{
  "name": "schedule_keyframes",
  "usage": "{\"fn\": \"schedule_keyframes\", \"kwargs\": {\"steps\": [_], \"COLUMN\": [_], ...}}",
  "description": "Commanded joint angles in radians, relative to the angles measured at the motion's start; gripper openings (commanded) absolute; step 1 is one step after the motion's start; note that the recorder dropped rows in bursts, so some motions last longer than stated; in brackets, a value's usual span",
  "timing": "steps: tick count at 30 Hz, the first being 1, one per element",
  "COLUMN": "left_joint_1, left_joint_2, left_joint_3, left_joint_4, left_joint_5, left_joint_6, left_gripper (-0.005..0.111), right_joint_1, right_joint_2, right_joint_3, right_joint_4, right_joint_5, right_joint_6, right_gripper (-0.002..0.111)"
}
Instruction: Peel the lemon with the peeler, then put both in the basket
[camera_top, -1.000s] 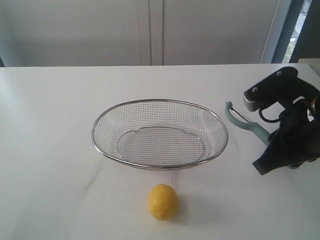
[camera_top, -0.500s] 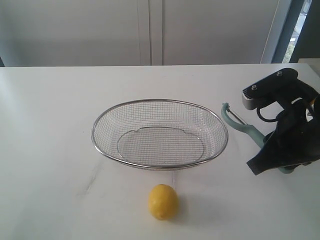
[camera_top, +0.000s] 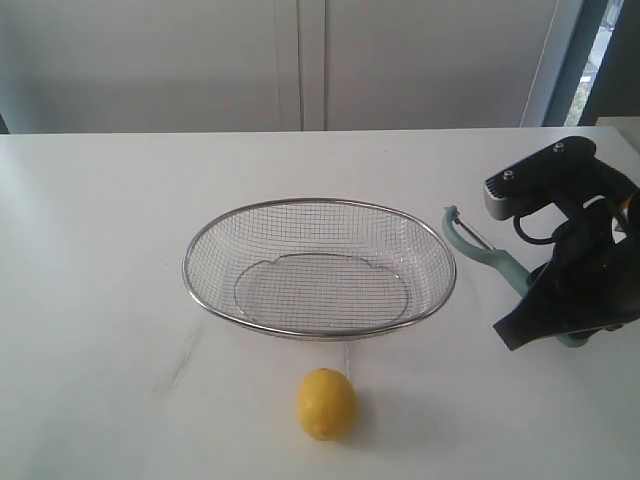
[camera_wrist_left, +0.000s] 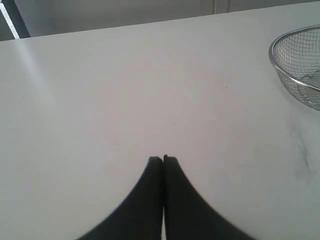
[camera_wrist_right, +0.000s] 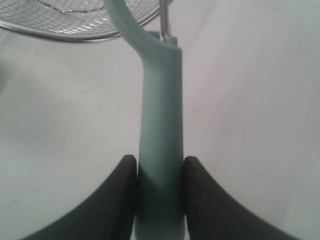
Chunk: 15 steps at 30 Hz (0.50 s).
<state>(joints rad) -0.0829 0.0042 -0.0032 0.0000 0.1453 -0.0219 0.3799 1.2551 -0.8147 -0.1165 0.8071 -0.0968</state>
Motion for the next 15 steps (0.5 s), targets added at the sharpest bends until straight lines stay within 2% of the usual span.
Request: {"fn": "schedule_keyframes", "kwargs": {"steps": [1,6,13,15], "left_joint_1": [0.0,0.0,0.0,0.0], "left_joint_2": [-0.004,-0.004,-0.004,-0.004], "left_joint_3": [0.003,0.003,0.003,0.003], "left_joint_4": [0.0,0.0,0.0,0.0], "left_joint_5": [-0.097,-0.259,-0.282,-0.325], "left_joint_6": [-0.001,-0.001,-0.001,-0.001], "left_gripper": [0.0,0.0,0.0,0.0], "right_joint_1": [-0.008,-0.008,-0.008,-0.008], "right_joint_2": [-0.008,-0.008,-0.008,-0.008], "right_joint_3": [-0.004,-0.004,-0.004,-0.004], "right_joint_4": [-0.003,-0.003,-0.003,-0.003], "right_joint_5": [-0.002,-0.002,-0.002,-0.002], "right_joint_6": [-0.004,-0.004,-0.004,-0.004], "right_gripper": [0.0,0.0,0.0,0.0]}}
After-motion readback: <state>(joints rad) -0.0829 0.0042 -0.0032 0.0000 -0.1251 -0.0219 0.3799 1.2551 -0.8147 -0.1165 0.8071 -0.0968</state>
